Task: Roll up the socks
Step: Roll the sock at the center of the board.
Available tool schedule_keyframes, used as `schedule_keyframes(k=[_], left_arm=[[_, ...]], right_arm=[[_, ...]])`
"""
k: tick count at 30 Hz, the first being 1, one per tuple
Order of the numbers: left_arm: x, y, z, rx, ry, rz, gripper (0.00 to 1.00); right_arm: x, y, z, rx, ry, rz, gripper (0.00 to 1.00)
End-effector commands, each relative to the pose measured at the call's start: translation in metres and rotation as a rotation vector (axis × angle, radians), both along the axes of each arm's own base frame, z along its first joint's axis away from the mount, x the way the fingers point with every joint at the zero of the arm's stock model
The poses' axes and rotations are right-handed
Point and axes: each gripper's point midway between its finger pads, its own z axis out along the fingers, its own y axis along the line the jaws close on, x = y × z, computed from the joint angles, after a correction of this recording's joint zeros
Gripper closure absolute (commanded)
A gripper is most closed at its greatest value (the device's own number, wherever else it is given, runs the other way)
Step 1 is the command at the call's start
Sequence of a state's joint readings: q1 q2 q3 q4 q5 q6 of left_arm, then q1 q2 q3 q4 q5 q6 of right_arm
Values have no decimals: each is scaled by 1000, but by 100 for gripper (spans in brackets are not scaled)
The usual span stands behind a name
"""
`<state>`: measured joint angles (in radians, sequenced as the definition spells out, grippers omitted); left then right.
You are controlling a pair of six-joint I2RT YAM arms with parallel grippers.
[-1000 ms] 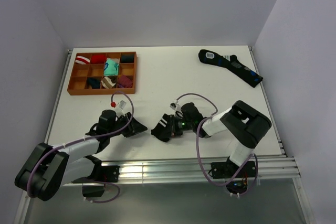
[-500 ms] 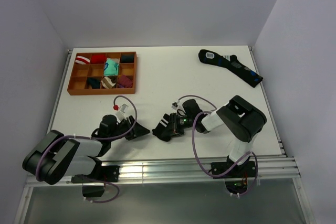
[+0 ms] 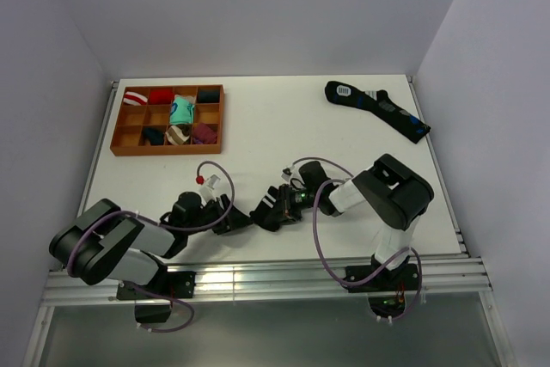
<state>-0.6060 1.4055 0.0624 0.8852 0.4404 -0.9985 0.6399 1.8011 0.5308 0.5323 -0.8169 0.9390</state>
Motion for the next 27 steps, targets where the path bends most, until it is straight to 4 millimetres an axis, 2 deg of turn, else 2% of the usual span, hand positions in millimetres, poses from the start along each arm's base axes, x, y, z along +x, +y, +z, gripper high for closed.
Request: schedule_keyframes(k=[1,6,16,21,27], left_arm=[[14,-5,5,2,-34,25,48],[22,-7,2,13,-26,45,49],[32,-5,-17,106,23,75,50],[32,-3,-23,140,34,71,51],[27,-4,-21,130,24,50,52]], right_arm=[[-8,-20,-37,-136,91,-50,84],[-10,-22,-40,-143,100,-46,84],[-7,-28,-39,-143,111,-56,85],[-6,-28,-39,-143,117,-57,85],[-7,-28,-41,-132,135,-62,85]])
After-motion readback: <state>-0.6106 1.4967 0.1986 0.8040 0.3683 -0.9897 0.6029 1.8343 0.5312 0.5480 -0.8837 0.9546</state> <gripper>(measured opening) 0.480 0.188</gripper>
